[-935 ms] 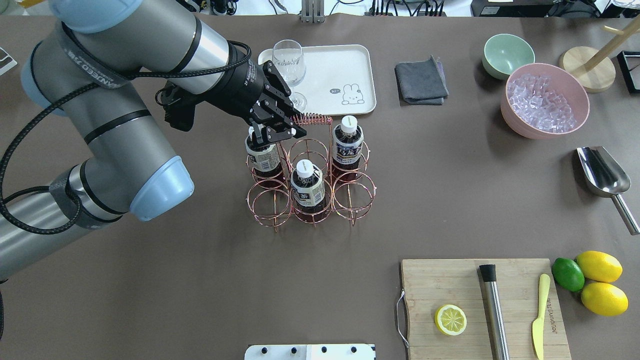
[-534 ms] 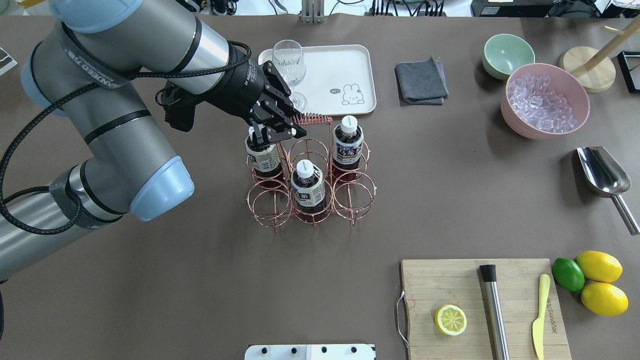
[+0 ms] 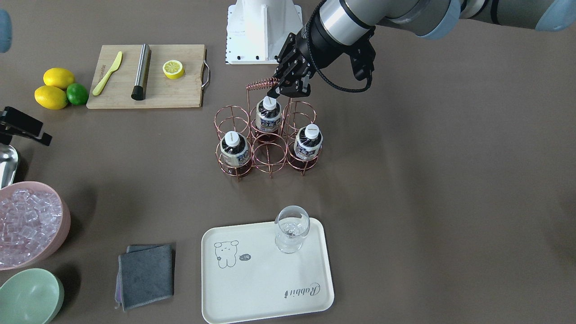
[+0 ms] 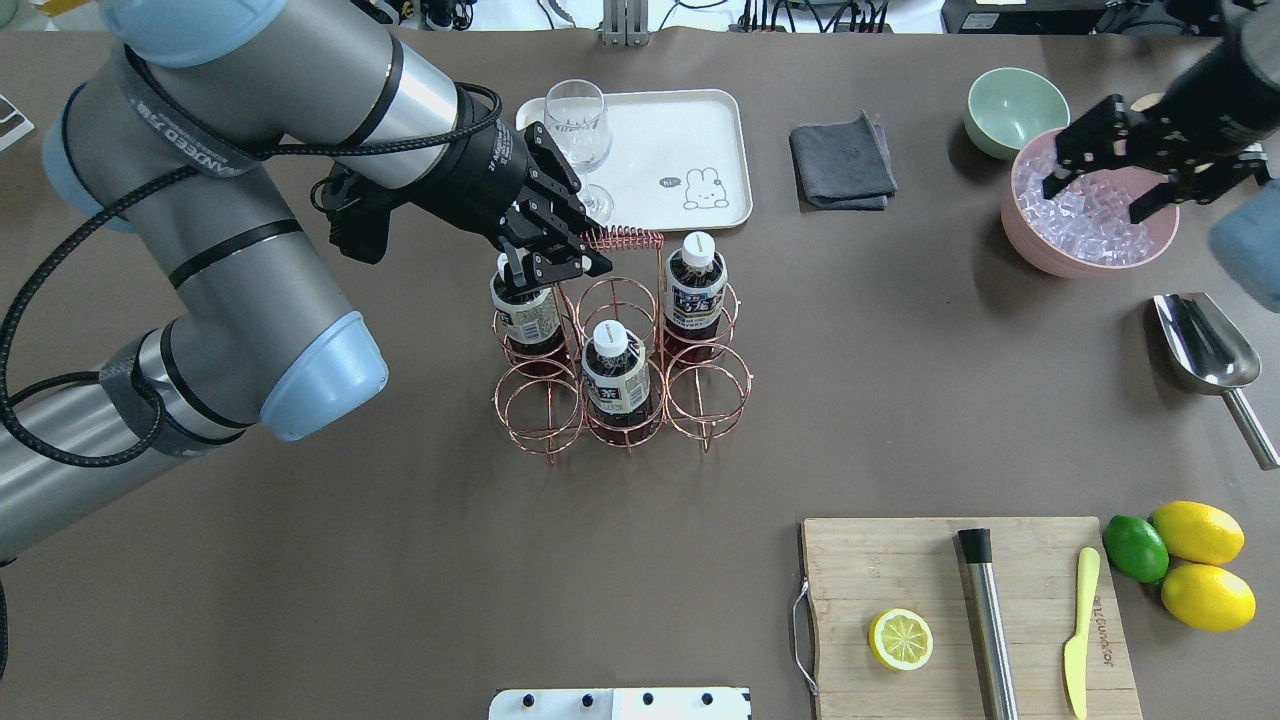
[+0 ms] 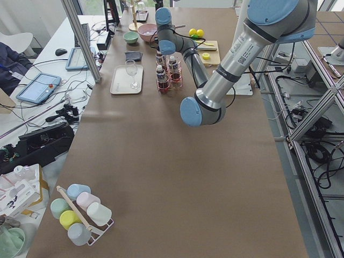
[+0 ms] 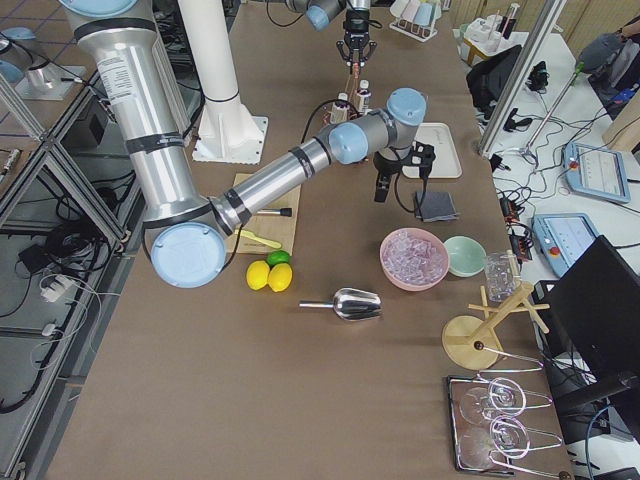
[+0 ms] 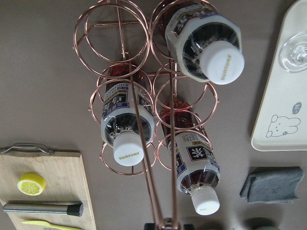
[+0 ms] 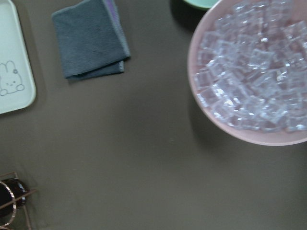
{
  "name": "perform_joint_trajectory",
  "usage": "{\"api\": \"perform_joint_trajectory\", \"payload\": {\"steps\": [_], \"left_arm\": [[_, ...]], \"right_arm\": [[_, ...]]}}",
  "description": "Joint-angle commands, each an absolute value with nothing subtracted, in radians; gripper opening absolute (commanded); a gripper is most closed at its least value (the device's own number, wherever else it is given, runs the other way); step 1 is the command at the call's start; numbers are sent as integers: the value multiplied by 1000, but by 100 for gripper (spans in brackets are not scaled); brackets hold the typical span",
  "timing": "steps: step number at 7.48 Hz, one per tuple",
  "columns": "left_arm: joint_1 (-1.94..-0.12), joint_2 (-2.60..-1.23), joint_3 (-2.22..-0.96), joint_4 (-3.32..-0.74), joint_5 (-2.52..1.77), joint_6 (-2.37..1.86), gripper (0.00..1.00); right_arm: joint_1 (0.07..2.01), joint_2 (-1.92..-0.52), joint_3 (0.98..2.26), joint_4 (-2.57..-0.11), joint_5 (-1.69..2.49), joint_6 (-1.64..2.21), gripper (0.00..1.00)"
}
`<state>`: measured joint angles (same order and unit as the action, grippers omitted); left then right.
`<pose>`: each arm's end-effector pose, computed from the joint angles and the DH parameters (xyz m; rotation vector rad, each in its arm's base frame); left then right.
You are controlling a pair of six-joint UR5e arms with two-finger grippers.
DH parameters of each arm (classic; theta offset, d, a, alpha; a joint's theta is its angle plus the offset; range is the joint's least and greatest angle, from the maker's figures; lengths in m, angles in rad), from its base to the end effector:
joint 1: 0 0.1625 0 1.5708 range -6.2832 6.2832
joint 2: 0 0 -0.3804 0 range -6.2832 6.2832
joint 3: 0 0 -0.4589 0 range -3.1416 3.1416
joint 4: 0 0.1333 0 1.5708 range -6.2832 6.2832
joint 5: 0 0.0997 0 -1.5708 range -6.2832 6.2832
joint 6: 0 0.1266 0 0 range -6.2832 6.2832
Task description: Take tea from basket to plate
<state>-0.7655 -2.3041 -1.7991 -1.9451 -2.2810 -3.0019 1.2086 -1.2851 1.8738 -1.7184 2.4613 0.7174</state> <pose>0.4218 -0.4757 -0.0058 -1.0703 1.0989 -1.3326 -0.1846 -0.5856 0.3021 -0.0971 -0.9616 0.1308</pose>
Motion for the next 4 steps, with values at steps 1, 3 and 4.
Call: {"api": "perform_joint_trajectory", "payload": {"steps": [1,3,4], "left_arm": [[-767,-2304,-1795,-1945,-2281,-3002,0],[-765,-2304,-1793,-1945,-2281,-3000,0],[-765,-2304,-1793,-1947,-2281,-3002,0]], "right_arm": [[1027,-1073,1855,-1723,2360,1074,99],[977,-903,1743,-1749,2333,1181,99],[919,-828,1702,-1749,2289,1265,99]]}}
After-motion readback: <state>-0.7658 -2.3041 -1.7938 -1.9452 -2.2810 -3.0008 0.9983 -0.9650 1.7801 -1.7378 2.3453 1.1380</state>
